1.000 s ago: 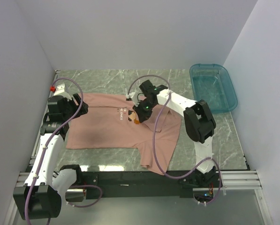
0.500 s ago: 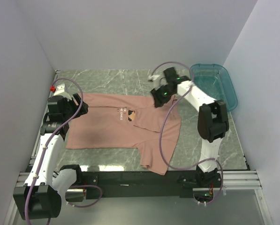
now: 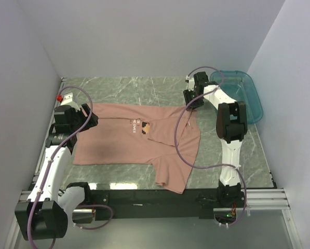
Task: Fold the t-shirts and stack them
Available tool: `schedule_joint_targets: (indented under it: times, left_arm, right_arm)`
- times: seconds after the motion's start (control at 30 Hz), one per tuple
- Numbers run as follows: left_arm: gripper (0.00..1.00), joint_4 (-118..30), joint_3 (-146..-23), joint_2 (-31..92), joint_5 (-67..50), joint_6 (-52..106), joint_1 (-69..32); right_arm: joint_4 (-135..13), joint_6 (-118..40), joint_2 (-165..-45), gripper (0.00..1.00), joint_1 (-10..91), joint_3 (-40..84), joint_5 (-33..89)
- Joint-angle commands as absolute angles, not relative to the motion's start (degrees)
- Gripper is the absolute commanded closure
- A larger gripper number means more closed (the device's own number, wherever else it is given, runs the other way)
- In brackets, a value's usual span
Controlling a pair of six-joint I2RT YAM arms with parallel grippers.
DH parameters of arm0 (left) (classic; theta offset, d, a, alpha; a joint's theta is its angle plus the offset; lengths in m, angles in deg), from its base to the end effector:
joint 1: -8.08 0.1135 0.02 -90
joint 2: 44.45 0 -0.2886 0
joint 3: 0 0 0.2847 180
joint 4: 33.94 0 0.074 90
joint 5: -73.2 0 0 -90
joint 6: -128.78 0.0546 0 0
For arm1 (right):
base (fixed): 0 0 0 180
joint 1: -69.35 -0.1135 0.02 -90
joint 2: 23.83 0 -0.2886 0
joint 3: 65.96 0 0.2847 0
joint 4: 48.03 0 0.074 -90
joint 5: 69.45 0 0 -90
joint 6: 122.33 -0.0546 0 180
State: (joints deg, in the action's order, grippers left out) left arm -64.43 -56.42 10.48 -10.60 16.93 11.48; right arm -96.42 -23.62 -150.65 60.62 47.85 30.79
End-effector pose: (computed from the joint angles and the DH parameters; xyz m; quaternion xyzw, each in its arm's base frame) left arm 0.2509 0.0090 0.2949 -0.1613 0.8456 -0.1272 0.4928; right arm 0.5239 0.0903 0.1683 -0.1681 0.9507 0.0865 0.2460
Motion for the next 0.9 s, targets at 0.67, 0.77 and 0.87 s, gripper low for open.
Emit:
schedule_joint_targets:
  times: [0.67, 0.77, 0.87]
  left_arm:
    - [0.3, -60.35, -56.64, 16.18, -7.76, 13.39, 14.65]
    - [0.39, -58.24, -57.43, 21.19, -3.1, 9.97, 18.62]
    - [0.44, -57.1, -59.89, 27.69, -2.21, 7.68, 19.68]
  right_arm:
    - [-93.5, -23.19, -157.16, 1.0, 63.11, 61.87, 14.93]
    - [-94.55, -22.57, -158.73, 1.0, 63.28, 63.89, 16.07]
    - [-94.73, -21.87, -159.53, 0.99, 63.28, 64.94, 16.42]
